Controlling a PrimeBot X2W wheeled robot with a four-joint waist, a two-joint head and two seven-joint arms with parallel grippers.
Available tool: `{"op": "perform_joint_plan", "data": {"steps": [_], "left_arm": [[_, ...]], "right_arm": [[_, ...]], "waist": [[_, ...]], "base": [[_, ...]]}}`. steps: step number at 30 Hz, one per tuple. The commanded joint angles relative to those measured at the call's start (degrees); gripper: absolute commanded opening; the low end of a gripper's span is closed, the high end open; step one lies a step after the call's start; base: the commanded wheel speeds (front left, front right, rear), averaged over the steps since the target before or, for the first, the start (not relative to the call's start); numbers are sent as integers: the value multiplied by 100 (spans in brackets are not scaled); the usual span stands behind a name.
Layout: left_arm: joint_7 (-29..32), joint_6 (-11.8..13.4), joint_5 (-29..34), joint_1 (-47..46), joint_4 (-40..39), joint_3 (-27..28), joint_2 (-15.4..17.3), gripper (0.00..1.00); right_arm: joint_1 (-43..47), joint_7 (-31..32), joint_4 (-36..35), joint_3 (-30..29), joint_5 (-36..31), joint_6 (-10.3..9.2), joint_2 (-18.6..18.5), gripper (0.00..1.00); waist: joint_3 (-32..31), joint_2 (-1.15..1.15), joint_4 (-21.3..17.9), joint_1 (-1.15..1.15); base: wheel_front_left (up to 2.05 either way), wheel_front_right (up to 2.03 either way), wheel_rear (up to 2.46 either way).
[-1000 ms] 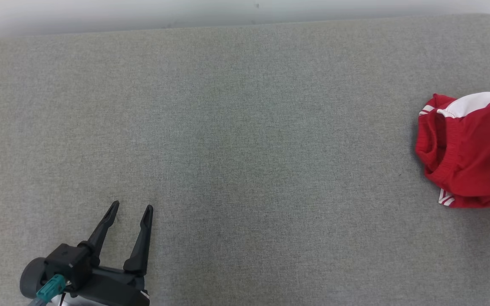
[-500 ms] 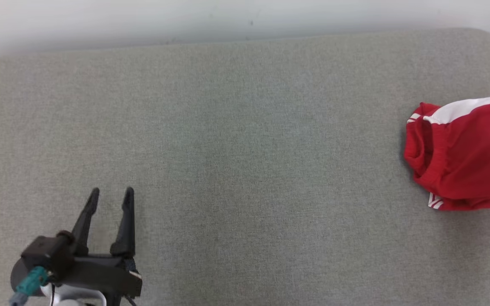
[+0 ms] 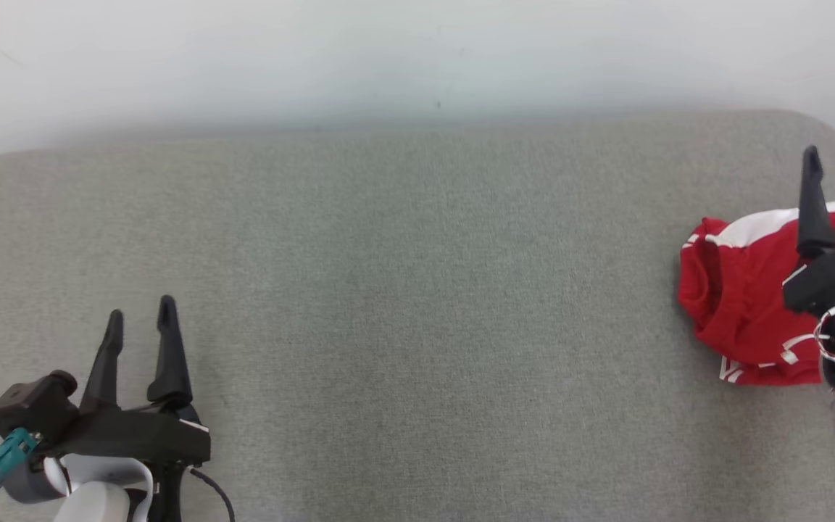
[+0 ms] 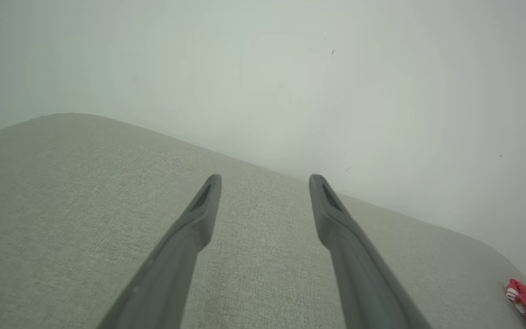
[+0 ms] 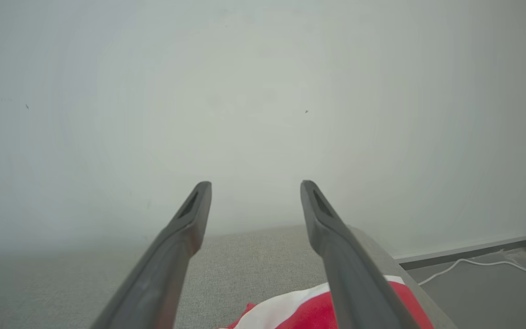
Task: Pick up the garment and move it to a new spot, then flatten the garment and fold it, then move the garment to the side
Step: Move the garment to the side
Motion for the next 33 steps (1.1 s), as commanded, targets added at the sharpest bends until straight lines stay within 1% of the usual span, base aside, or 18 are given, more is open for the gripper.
{"op": "perform_joint_plan", "data": {"steps": [1, 3, 5, 6, 7, 8, 9, 10, 12, 14, 17, 23, 28, 33], "left_arm": [[-15, 72, -31, -69, 90, 48, 13, 100], [25, 197, -16, -102, 214, 90, 23, 100], [129, 270, -16, -104, 329, 85, 32, 100], [146, 309, 159, -130, 365, 11, 156, 100], [210, 338, 224, -141, 409, -30, 206, 100], [218, 339, 176, -139, 415, -27, 155, 100], [250, 303, 269, -128, 414, -94, 215, 100], [286, 296, 227, -86, 415, -104, 216, 100], [370, 360, 351, 6, 446, -156, 341, 100], [417, 417, 416, 72, 399, -230, 367, 100], [460, 446, 417, 205, 301, -247, 418, 100], [396, 393, 353, 547, 90, -270, 498, 100], [309, 372, 321, 798, -68, -265, 541, 100], [186, 441, 282, 1103, -195, -204, 555, 100]], "right_arm": [[168, -41, -98, -86, 132, -8, 119, 100], [359, -64, -303, -108, 139, -7, 231, 100], [537, -78, -512, -122, 198, -6, 341, 100], [644, -82, -612, -116, 234, -6, 423, 100], [728, -81, -735, -145, 241, -6, 477, 100], [822, -83, -842, -141, 264, -6, 551, 100], [910, -83, -965, -140, 290, -6, 620, 100], [1008, -84, -1086, -138, 283, -6, 670, 100], [1203, -85, -1304, -110, 273, -6, 780, 100], [1378, -85, -1504, -28, 313, -6, 876, 100], [1646, -72, -1717, 161, 394, -6, 944, 100], [2174, -55, -2048, 653, 728, -6, 968, 100], [2506, -34, -2155, 871, 705, -6, 964, 100], [2827, 35, -2174, 897, 585, -6, 966, 100]], "waist": [[-203, 1, 118, 1], [-293, 1, 158, 1], [-383, 1, 191, 1], [-424, 1, 203, 1], [-464, 1, 216, 1], [-505, 1, 233, 1], [-550, 1, 239, 1], [-591, 1, 248, 1], [-675, 1, 258, 1], [-729, 1, 256, 1], [-788, 1, 253, 1], [-880, 1, 241, 1], [-929, 1, 196, 1], [-974, 1, 153, 1]], "base": [[0, 0, 0], [0, 0, 0], [0, 0, 0], [0, 0, 0], [0, 0, 0], [0, 0, 0], [0, 0, 0], [0, 0, 0], [0, 0, 0], [0, 0, 0], [0, 0, 0], [0, 0, 0], [0, 0, 0], [0, 0, 0]]}}
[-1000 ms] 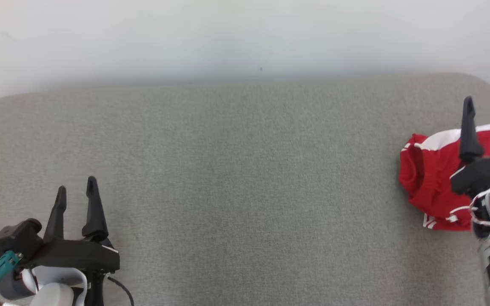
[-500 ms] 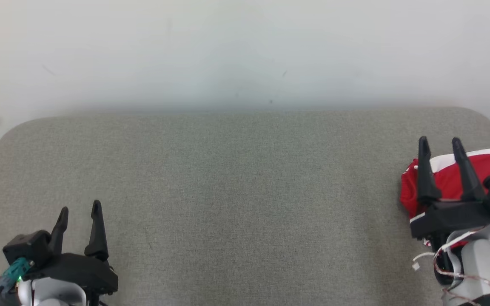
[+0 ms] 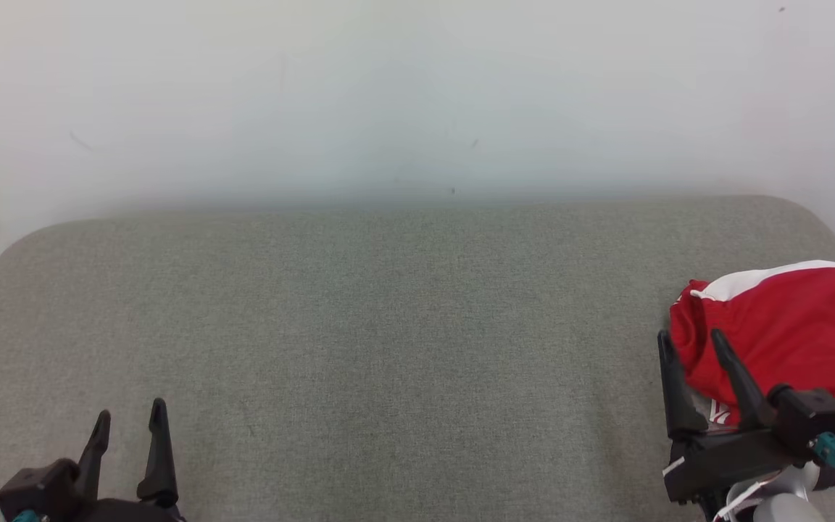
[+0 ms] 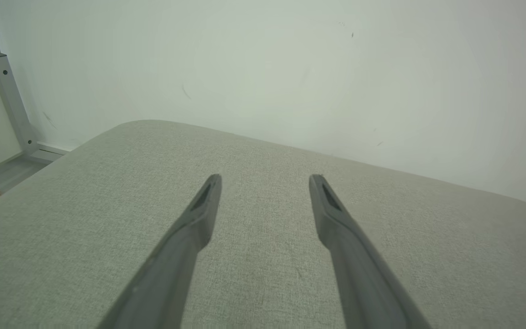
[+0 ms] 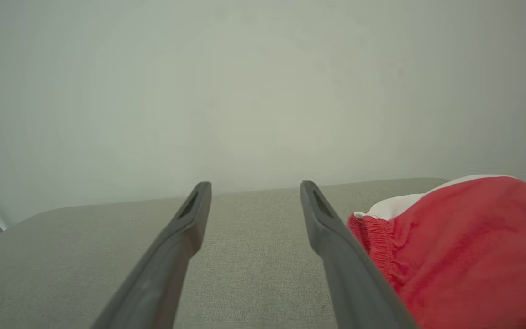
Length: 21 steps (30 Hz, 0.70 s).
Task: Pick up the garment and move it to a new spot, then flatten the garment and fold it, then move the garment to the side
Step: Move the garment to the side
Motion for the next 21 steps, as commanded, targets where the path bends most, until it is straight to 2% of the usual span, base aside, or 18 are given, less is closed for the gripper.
{"op": "perform_joint_plan", "data": {"steps": [1, 4, 14, 21], "left_arm": [[-25, -8, -73, 65, -21, 37, 56, 100], [-70, 19, -76, 204, -42, 67, 85, 100], [-169, -119, -132, 415, 84, 44, 62, 100], [-191, -36, -154, 466, 152, 82, -11, 100]], "right_arm": [[54, 24, 2, -5, -46, -3, -20, 100], [149, 81, 63, 15, -88, -3, -19, 100], [361, 136, 272, 70, -253, -3, -19, 100], [421, 217, 330, 99, -302, -3, -18, 100]], "waist": [[-9, 0, -13, 0], [-9, 0, -33, 0], [-7, 0, -10, 0], [-41, 0, 74, 0]], "base": [[0, 0, 0], [0, 0, 0], [0, 0, 0], [0, 0, 0]]}}
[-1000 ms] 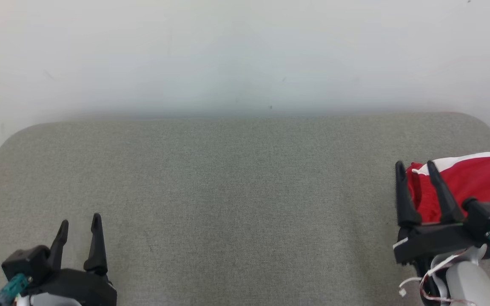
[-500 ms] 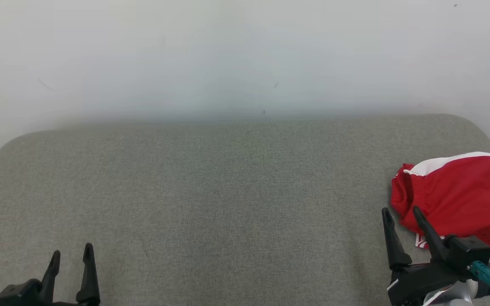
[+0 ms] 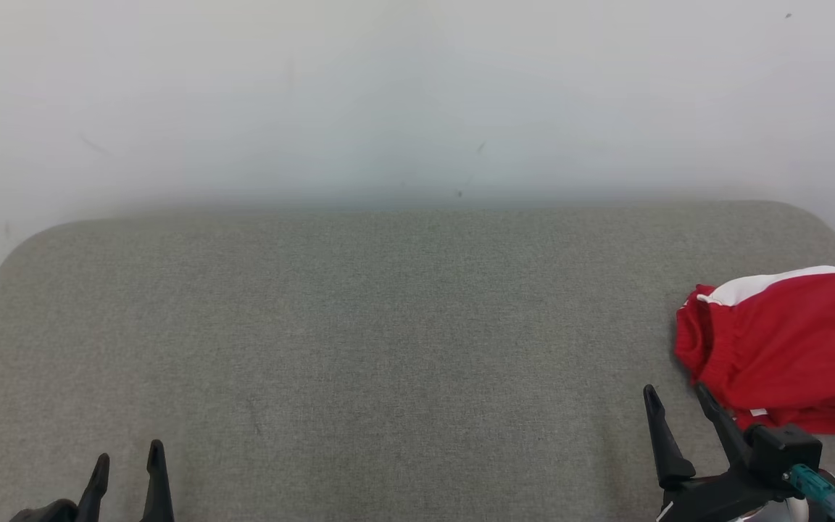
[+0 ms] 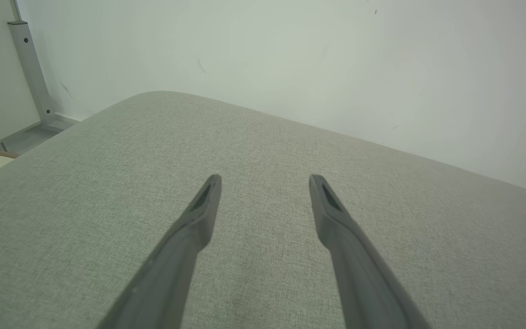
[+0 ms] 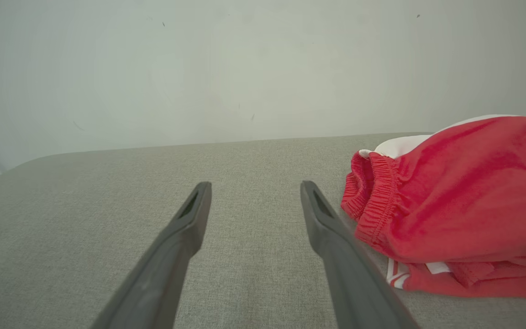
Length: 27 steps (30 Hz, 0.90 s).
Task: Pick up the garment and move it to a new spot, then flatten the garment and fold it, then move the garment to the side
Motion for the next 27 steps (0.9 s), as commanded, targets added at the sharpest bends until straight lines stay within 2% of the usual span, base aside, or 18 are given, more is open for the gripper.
{"op": "perform_joint_plan", "data": {"steps": [1, 26, 27], "left_arm": [[-37, 10, 0, 19, 17, 11, 19, 100], [-22, 27, -50, -16, 21, -62, 110, 100], [-7, 20, -53, -1, 19, -67, 61, 0]], "right_arm": [[42, 21, 10, -12, -51, -3, -17, 100], [60, 111, -55, 64, 3, -3, -16, 100], [30, 98, -31, 69, 5, 0, 1, 0]], "waist": [[-21, 0, 52, 0], [16, 0, 275, 0], [16, 0, 275, 0]], "base": [[0, 0, 0], [0, 0, 0], [0, 0, 0]]}}
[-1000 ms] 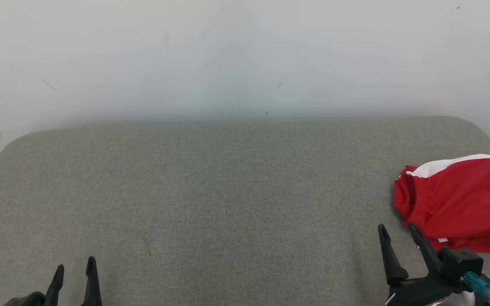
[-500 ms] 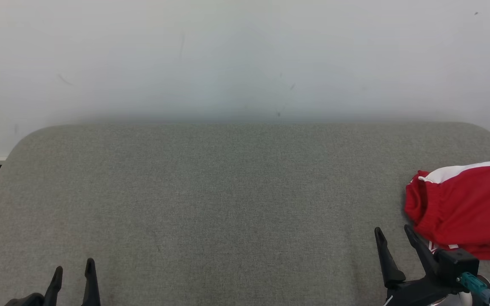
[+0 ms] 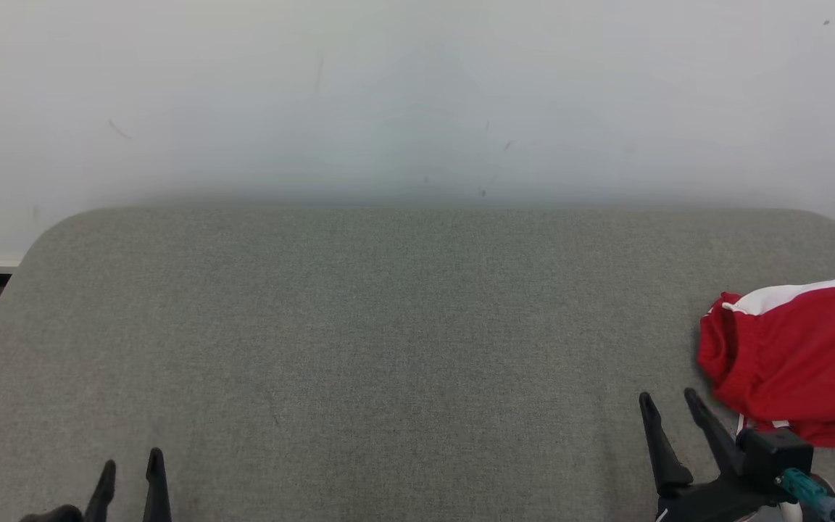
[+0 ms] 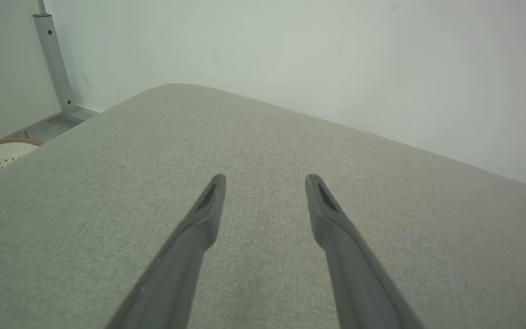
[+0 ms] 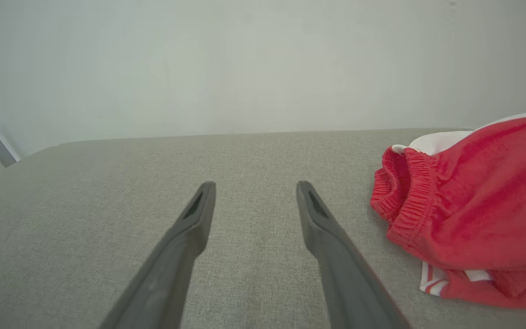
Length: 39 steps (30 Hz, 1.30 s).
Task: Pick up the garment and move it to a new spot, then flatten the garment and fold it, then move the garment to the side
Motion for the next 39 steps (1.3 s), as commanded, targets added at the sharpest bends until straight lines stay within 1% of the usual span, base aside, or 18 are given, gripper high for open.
{"op": "perform_joint_plan", "data": {"steps": [1, 4, 22, 39], "left_arm": [[2, -1, -1, 15, 26, -8, -18, 0], [52, -28, -92, 65, 127, -20, -113, 0], [500, -394, -1583, -314, 230, 278, -374, 0], [824, -660, -2673, -581, 290, 491, -565, 0]], "right_arm": [[10, 1, 28, 1, 2, 0, 5, 0], [69, 43, 147, -33, 99, 0, 29, 0], [66, 455, -139, -318, 1988, 0, 16, 0], [59, 752, -341, -524, 3358, 0, 6, 0]], "waist": [[0, 0, 0, 0], [3, 0, -3, 0], [60, 0, -65, 0], [110, 0, -119, 0]], "base": [[0, 0, 0], [0, 0, 0], [0, 0, 0], [0, 0, 0]]}}
